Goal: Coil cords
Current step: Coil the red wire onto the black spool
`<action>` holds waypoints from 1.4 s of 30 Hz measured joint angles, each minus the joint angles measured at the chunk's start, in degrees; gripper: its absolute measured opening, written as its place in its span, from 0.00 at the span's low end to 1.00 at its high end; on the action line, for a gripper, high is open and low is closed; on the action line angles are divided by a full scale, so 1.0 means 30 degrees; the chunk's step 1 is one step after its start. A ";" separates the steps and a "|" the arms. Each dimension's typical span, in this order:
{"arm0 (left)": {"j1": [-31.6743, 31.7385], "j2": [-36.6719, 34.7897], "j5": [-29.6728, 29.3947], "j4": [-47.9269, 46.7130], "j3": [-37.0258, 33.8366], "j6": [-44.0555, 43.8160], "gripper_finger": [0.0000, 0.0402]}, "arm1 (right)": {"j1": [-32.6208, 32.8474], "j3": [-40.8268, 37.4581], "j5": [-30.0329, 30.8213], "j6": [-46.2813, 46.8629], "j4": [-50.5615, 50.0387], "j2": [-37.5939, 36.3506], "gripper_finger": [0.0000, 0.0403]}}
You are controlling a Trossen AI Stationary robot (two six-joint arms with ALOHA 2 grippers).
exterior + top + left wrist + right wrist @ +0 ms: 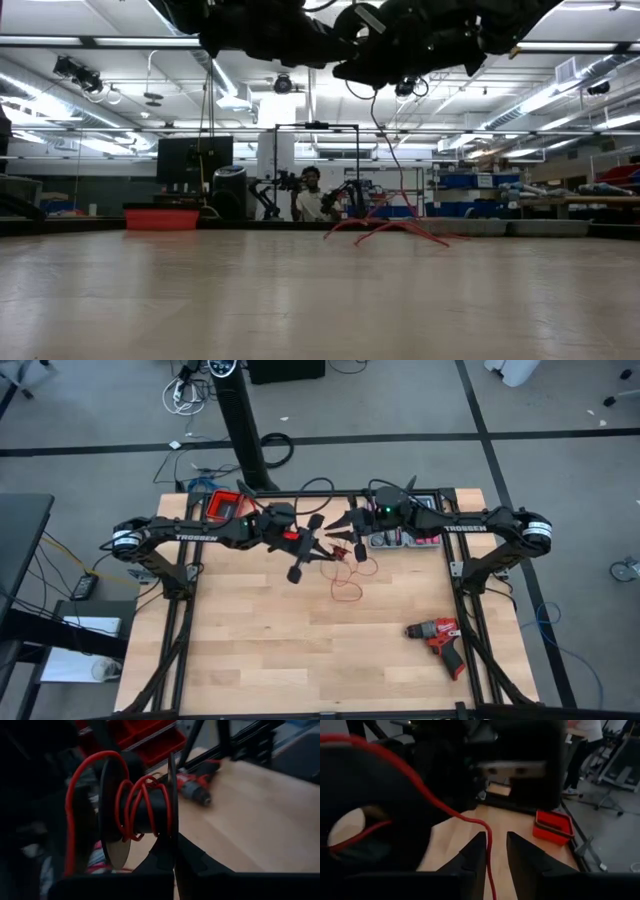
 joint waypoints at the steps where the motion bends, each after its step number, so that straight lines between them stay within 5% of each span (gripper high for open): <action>1: 0.0000 0.0000 -0.0375 0.0169 0.0000 0.0155 0.00 | -0.0043 0.0000 0.0000 -0.0021 0.0007 0.0079 0.18; 18: 0.0029 -0.0007 -0.1966 0.0736 -0.0007 0.0983 0.00 | -0.0928 0.0000 -0.1950 -0.0678 0.1327 0.0838 0.18; 28: 0.0029 -0.0007 -0.1823 0.2105 0.0007 0.1311 0.00 | -0.1136 -0.0004 -0.3523 -0.0354 0.1323 0.0958 0.01; 42: 0.0029 -0.0007 -0.1713 0.2564 0.0007 0.1311 0.00 | -0.0851 -0.0007 -0.3803 -0.0198 0.1641 0.0955 0.00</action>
